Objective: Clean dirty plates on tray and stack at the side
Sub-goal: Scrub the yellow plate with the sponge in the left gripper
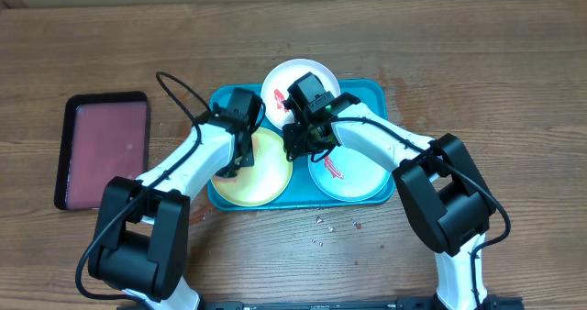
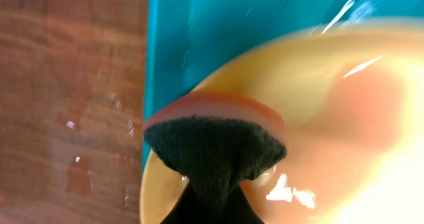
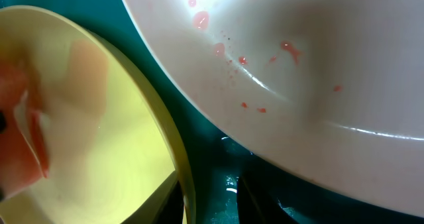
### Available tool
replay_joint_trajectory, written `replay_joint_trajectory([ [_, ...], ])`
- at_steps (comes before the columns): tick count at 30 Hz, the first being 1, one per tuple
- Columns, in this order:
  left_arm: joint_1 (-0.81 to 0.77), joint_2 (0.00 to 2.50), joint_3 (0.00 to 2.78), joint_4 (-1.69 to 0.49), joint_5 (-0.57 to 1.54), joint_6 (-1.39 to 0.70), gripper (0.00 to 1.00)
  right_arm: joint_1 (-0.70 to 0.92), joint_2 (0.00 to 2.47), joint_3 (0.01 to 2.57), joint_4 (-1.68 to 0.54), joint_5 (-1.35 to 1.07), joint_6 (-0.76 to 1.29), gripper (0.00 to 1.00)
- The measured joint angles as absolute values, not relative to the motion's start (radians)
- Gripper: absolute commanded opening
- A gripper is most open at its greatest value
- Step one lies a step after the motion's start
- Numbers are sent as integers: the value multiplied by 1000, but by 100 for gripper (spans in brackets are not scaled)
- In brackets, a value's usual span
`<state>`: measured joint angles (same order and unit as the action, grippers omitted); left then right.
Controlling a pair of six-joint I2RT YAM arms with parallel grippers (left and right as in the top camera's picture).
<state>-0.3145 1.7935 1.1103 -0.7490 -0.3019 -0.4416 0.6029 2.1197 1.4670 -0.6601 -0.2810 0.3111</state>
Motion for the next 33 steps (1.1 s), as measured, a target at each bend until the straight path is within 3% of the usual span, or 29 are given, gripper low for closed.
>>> replay_joint_trajectory([
  [9, -318, 1800, 1145, -607, 49, -415, 5, 603, 2120, 1467, -660, -281, 311, 28],
  [13, -324, 1812, 1089, -606, 113, -413, 4, 603, 2120, 1467, -662, -281, 311, 28],
  [16, -325, 1819, 1071, -618, 104, -412, 18, 603, 2120, 1467, -663, -281, 311, 28],
  [18, -325, 1819, 1071, -647, 76, -410, 49, 603, 2120, 1467, -664, -281, 311, 28],
  [20, -325, 1816, 1072, -678, 36, -408, 54, 603, 2120, 1467, -665, -281, 311, 28],
  [23, -323, 1814, 1073, -695, -18, -409, 49, 603, 2120, 1467, -665, -281, 311, 28],
  [30, -323, 1814, 1072, -673, -59, -405, 9, 603, 2120, 1467, -665, -281, 311, 28],
  [33, -323, 1814, 1072, -670, -53, -406, 4, 603, 2120, 1467, -665, -281, 311, 28],
])
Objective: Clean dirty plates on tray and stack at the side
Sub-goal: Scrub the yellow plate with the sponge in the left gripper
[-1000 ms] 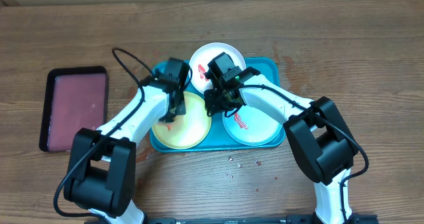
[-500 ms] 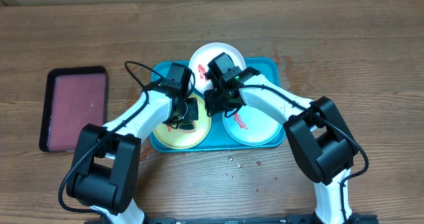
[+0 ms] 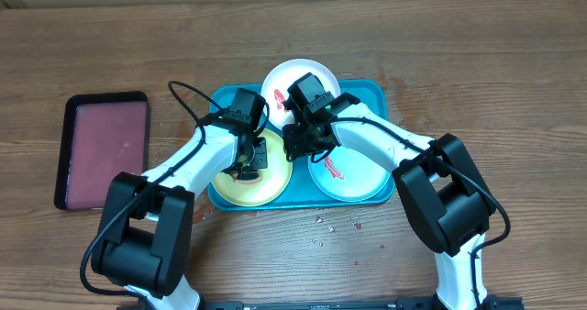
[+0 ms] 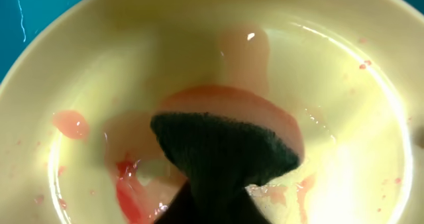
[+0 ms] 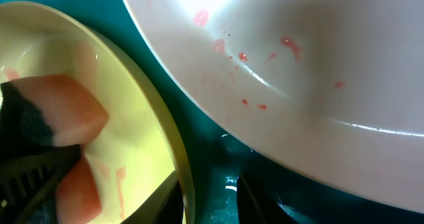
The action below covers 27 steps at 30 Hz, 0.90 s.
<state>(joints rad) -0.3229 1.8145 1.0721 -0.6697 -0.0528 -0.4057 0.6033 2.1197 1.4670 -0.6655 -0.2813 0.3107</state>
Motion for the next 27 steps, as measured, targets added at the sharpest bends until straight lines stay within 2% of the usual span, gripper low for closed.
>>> replay_joint_trajectory([
  [5, -316, 1814, 1074, -705, -59, -405, 4, 603, 2120, 1467, -665, -281, 311, 28],
  [11, -260, 1814, 1078, -805, -160, -405, 4, 603, 2120, 1467, -665, -281, 311, 28],
  [20, -213, 1817, 1098, -813, -239, -405, 4, 607, 2120, 1467, -664, -284, 311, 28],
  [22, -207, 1820, 1124, -806, -189, -405, 4, 607, 2120, 1467, -665, -284, 311, 28],
  [27, -199, 1820, 1147, -680, 93, -404, 4, 607, 2120, 1467, -664, -284, 311, 28],
])
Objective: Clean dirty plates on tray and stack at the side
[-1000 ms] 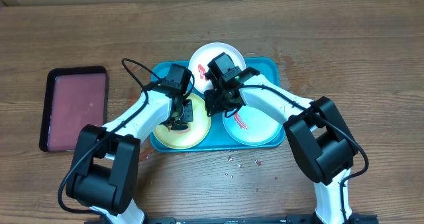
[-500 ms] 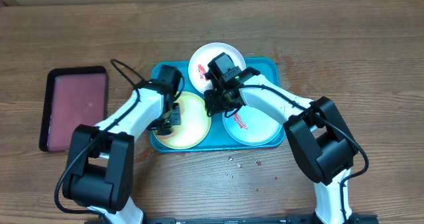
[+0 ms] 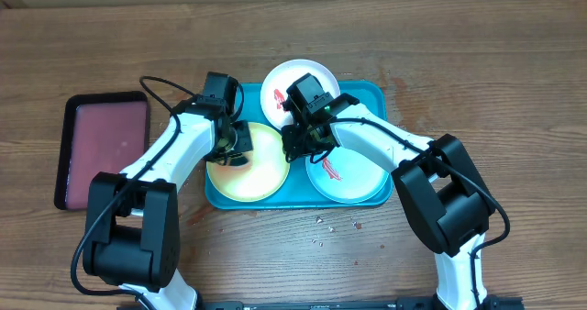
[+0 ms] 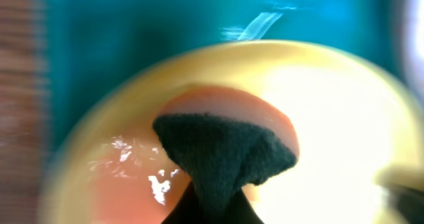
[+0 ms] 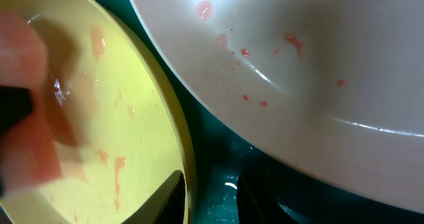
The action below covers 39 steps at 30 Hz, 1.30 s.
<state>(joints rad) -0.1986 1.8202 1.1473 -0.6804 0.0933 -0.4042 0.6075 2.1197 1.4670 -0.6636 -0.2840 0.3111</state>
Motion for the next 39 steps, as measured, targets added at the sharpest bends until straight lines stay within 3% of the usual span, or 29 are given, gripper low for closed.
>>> replay_joint_trajectory([
  [5, -216, 1820, 1116, -625, 216, -404, 4, 607, 2120, 1467, -664, -284, 311, 28],
  [12, -230, 1820, 1042, -537, 158, -405, 4, 608, 2120, 1467, -667, -283, 311, 28],
  [21, -232, 1810, 1058, -682, -297, -415, 4, 608, 2120, 1467, -670, -279, 311, 26],
  [25, -236, 1811, 1136, -789, -356, -429, 4, 610, 2120, 1467, -656, -273, 314, 12],
  [28, -228, 1796, 1223, -818, -339, -443, 4, 610, 2120, 1467, -658, -262, 316, 4],
  [33, -192, 1656, 1287, -821, -247, -447, 4, 611, 2120, 1486, -706, -247, 313, 4],
  [39, 10, 1486, 1301, -905, -187, -455, 4, 631, 2120, 1580, -784, -160, 298, 4],
])
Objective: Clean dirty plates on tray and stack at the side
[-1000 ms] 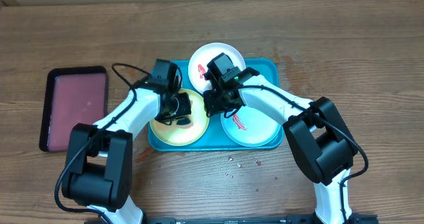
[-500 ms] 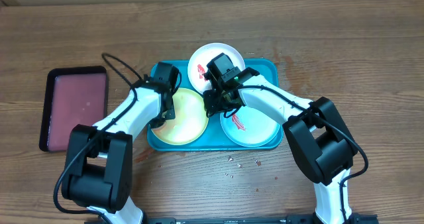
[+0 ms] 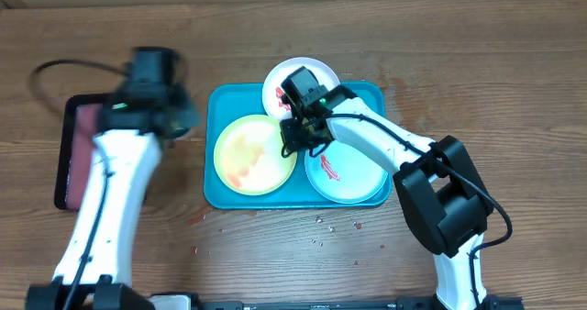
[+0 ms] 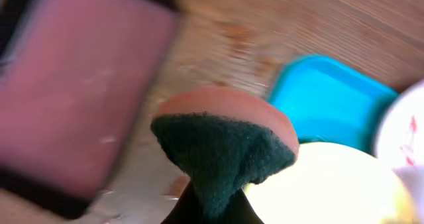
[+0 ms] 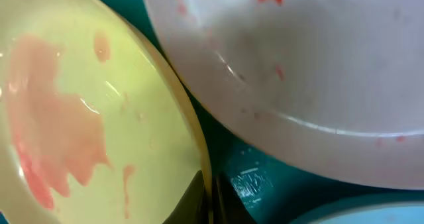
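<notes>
The blue tray [image 3: 216, 193] holds a yellow plate [image 3: 255, 154] smeared with pink-red streaks and two white plates with red stains, one at the back [image 3: 298, 83] and one on the right [image 3: 347, 174]. My right gripper [image 5: 208, 199] is shut on the yellow plate's [image 5: 86, 131] right rim, below the back white plate [image 5: 318, 71]. My left gripper [image 4: 212, 205], blurred in the overhead view [image 3: 158, 108], is shut on an orange and dark green sponge [image 4: 222, 141]. It hangs above the wood, left of the blue tray [image 4: 331, 95].
A black tray with a pink inside [image 3: 101, 149] lies on the wood at the left, also in the left wrist view [image 4: 73, 111]. Small crumbs and drops [image 3: 335, 226] dot the table in front of the blue tray.
My left gripper and sponge have gone from the yellow plate's left side to above the wood between the two trays. My right jaws have narrowed onto the yellow plate's rim.
The sponge was at the yellow plate's left rim, then in its smeared middle, then on its upper left part, with my right jaws standing round the plate's right rim throughout. Now the sponge is off the tray and pale pink streaks show on the plate.
</notes>
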### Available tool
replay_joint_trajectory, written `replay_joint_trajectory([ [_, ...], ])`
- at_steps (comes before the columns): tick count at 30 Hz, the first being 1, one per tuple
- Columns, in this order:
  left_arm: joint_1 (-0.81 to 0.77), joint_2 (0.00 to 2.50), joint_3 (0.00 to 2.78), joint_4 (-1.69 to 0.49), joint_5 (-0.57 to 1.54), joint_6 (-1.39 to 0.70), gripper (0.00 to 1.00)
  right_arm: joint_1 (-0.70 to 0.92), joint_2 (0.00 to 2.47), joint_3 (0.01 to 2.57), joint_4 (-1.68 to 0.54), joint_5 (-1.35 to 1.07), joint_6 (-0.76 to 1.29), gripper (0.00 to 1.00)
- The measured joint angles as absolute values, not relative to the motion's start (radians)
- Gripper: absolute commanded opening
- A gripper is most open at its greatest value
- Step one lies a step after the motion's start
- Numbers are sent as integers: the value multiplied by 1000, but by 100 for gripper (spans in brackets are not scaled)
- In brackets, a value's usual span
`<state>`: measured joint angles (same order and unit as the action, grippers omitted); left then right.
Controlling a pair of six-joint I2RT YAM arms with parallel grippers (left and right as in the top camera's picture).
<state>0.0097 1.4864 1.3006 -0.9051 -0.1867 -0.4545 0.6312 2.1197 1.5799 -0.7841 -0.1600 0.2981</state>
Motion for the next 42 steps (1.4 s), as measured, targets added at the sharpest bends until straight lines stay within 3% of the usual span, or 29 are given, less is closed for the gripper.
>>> replay_joint_trajectory([
  [7, 301, 1487, 1301, -966, -145, -492, 4, 744, 2117, 1756, -882, 171, 255, 4],
  [14, 452, 1504, 1301, -966, -120, -532, 4, 866, 2114, 1822, -872, 577, 154, 4],
  [21, 474, 1506, 1301, -965, -104, -549, 4, 974, 2114, 1822, -790, 949, -155, 4],
  [28, 474, 1506, 1301, -965, -100, -549, 4, 1036, 2114, 1824, -621, 1158, -392, 4],
  [37, 474, 1506, 1301, -965, -100, -549, 4, 1034, 2114, 1824, -566, 1245, -473, 4],
  [42, 474, 1506, 1301, -964, -100, -549, 4, 995, 2111, 1831, -738, 870, -311, 4],
])
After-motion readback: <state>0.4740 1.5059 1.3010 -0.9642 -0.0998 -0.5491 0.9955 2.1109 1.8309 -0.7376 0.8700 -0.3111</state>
